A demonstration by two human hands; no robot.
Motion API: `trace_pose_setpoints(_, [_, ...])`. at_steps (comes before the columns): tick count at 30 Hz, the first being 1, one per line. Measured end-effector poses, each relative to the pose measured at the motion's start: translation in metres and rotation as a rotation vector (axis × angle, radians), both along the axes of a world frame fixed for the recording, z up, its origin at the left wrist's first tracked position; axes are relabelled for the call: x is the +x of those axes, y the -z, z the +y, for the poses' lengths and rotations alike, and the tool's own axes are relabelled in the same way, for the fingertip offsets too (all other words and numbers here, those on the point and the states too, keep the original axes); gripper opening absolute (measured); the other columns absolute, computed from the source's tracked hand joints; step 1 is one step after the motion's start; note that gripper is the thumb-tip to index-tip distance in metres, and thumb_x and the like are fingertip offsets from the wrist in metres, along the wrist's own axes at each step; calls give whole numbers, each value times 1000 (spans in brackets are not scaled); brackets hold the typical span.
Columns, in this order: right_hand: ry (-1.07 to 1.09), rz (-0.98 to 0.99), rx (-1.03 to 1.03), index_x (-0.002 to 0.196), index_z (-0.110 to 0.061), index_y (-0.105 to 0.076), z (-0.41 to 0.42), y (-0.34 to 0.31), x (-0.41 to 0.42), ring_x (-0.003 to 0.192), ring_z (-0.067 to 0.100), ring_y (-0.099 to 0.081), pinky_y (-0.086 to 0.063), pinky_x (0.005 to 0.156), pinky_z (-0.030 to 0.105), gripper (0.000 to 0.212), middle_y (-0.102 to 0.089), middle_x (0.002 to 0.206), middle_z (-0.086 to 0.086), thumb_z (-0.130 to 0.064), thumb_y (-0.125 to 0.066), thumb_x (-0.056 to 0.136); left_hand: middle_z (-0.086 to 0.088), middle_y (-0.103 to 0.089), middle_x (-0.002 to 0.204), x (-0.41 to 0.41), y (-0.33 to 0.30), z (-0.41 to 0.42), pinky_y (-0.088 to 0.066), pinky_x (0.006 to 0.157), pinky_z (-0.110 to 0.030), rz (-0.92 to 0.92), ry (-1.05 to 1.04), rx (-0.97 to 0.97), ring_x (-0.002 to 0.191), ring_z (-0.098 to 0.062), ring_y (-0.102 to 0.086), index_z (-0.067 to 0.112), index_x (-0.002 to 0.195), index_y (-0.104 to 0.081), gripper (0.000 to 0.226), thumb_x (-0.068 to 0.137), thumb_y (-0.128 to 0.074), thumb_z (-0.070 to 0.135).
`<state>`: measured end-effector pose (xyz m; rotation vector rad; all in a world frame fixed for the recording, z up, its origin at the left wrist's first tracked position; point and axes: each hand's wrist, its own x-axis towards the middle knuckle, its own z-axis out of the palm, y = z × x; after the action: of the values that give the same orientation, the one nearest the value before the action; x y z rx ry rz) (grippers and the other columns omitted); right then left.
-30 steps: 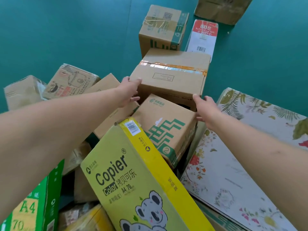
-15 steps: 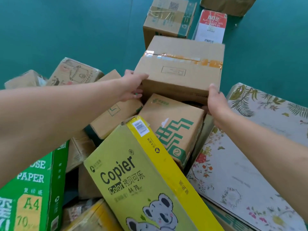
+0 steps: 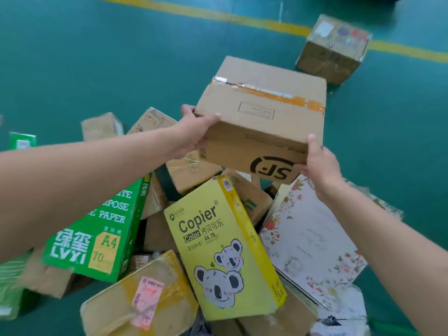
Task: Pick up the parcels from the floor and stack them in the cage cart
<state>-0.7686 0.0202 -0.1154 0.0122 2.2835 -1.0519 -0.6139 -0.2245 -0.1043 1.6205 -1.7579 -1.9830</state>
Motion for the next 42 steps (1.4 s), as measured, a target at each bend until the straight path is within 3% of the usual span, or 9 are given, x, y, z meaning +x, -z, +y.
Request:
trace_pose_setpoints(11, [-380, 12, 99, 110, -13, -59, 42, -280, 129, 85, 34, -74, -57, 92, 55, 62, -75, 65, 4, -64, -28, 90, -2, -52, 121, 203, -315, 81, -60, 93, -42, -30, -116, -51, 103, -27, -67, 26, 131, -33, 64, 89, -72, 55])
trace_pose_setpoints(15, [-529, 60, 94, 103, -11, -61, 67, -359, 194, 79, 32, -71, -52, 69, 41, 52, -73, 67, 5, -55, -34, 102, -3, -53, 124, 295, -406, 133, -60, 95, -44, -30, -202, -66, 94, -28, -69, 26, 132, -33, 64, 90, -68, 59])
trace_pose_setpoints(18, [-588, 82, 81, 86, -13, -59, 76, -400, 239, 89, 37, -70, -58, 81, 52, 57, -74, 88, 15, -66, -41, 93, -2, -51, 128, 363, -453, 170, -58, 99, -45, -32, -285, -36, 107, -34, -72, 28, 137, -33, 67, 90, -64, 65])
trace_pose_setpoints(20, [-693, 89, 88, 94, -17, -56, 80, -429, 278, 77, 30, -66, -53, 70, 43, 44, -72, 65, 5, -54, -34, 102, -1, -52, 129, 414, -480, 199, -57, 101, -43, -14, -359, -26, 111, -34, -71, 30, 138, -37, 65, 91, -61, 67])
trace_pose_setpoints(23, [-762, 122, 100, 90, -12, -59, 78, -454, 321, 69, 26, -61, -43, 65, 36, 52, -62, 43, -2, -49, -27, 105, 1, -56, 129, 471, -504, 235, -54, 105, -42, 8, -421, 6, 114, -33, -69, 34, 126, -50, 46, 94, -56, 67])
trace_pose_setpoints(26, [-986, 188, 118, 95, -18, -61, 73, -472, 376, 72, 27, -64, -50, 69, 38, 42, -67, 65, 2, -49, -35, 104, -1, -59, 128, 536, -518, 274, -53, 106, -42, 21, -556, 24, 116, -34, -67, 33, 115, -54, 37, 94, -58, 63])
trace_pose_setpoints(34, [-1267, 144, 41, 91, -13, -67, 54, -493, 533, 89, 36, -73, -59, 90, 52, 70, -76, 91, 15, -78, -44, 82, 1, -62, 132, 691, -522, 368, -56, 100, -38, 70, -896, 28, 105, -29, -68, 34, 118, -57, 41, 91, -62, 64])
trace_pose_setpoints(40, [-1620, 272, 109, 109, -7, -64, 54, -500, 672, 86, 34, -71, -59, 90, 50, 64, -74, 84, 13, -64, -38, 96, 0, -63, 132, 806, -518, 449, -58, 93, -36, 84, -1161, 41, 104, -29, -70, 33, 120, -57, 46, 89, -65, 65])
trace_pose_setpoints(42, [-1847, 399, 126, 127, -14, -51, 59, -500, 719, 87, 36, -70, -60, 87, 50, 43, -68, 92, 17, -47, -40, 101, -1, -65, 132, 843, -514, 478, -59, 82, -33, 73, -1241, 51, 102, -27, -71, 30, 129, -56, 62, 83, -69, 69])
